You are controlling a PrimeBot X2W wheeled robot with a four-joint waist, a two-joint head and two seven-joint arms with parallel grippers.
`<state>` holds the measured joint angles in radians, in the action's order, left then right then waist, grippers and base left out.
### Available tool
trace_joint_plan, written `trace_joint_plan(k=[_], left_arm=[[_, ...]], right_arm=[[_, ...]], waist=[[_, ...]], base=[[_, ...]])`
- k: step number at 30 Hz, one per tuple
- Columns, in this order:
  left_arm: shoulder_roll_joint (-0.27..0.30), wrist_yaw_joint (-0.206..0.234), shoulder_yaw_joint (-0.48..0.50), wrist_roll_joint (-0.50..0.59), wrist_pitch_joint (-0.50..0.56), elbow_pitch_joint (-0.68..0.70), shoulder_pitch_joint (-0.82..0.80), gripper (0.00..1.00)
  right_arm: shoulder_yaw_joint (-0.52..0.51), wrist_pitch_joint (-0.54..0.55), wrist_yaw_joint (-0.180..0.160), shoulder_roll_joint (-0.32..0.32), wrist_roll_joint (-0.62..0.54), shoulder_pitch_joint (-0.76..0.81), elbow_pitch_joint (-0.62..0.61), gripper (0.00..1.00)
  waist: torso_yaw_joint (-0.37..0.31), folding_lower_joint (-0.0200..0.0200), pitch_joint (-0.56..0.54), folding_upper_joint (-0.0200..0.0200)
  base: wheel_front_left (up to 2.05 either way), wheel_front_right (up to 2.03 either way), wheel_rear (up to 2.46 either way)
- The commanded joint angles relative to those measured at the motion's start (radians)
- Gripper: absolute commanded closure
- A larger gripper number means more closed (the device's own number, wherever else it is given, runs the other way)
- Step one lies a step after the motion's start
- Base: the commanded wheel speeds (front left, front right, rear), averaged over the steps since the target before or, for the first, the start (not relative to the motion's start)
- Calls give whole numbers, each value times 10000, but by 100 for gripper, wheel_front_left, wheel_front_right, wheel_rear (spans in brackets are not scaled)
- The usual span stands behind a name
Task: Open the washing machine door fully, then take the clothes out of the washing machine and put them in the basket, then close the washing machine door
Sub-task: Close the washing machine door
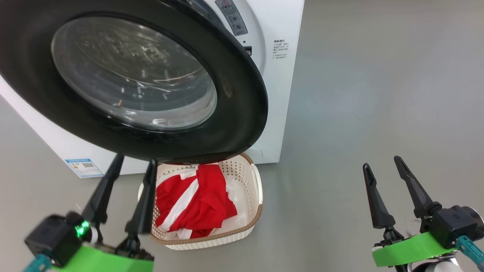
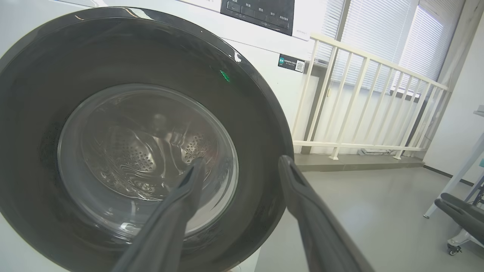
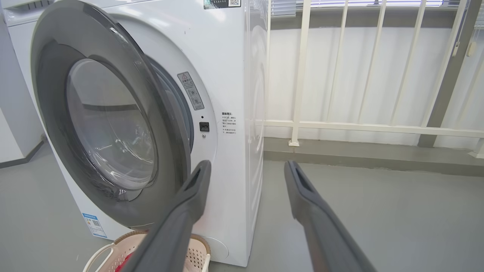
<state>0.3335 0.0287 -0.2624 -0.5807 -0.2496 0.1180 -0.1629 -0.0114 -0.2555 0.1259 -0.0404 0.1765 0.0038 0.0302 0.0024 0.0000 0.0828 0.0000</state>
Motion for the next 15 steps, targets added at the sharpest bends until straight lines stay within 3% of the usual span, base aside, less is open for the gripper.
trace_joint_plan(k=[1, 7, 15], left_arm=[[221, 116, 443, 323, -115, 246, 61, 0], [-185, 491, 815, 986, -119, 144, 970, 0], [-690, 592, 1256, 1526, -121, -15, 1638, 0]], right_arm=[[214, -63, 48, -98, 63, -42, -249, 0], [200, -63, 48, -98, 79, 152, -277, 0], [163, -63, 48, -98, 97, 326, -288, 0]], waist=[[53, 0, -124, 0], [104, 0, -361, 0], [300, 0, -551, 0]], base=[[0, 0, 0], [0, 0, 0], [0, 0, 0]])
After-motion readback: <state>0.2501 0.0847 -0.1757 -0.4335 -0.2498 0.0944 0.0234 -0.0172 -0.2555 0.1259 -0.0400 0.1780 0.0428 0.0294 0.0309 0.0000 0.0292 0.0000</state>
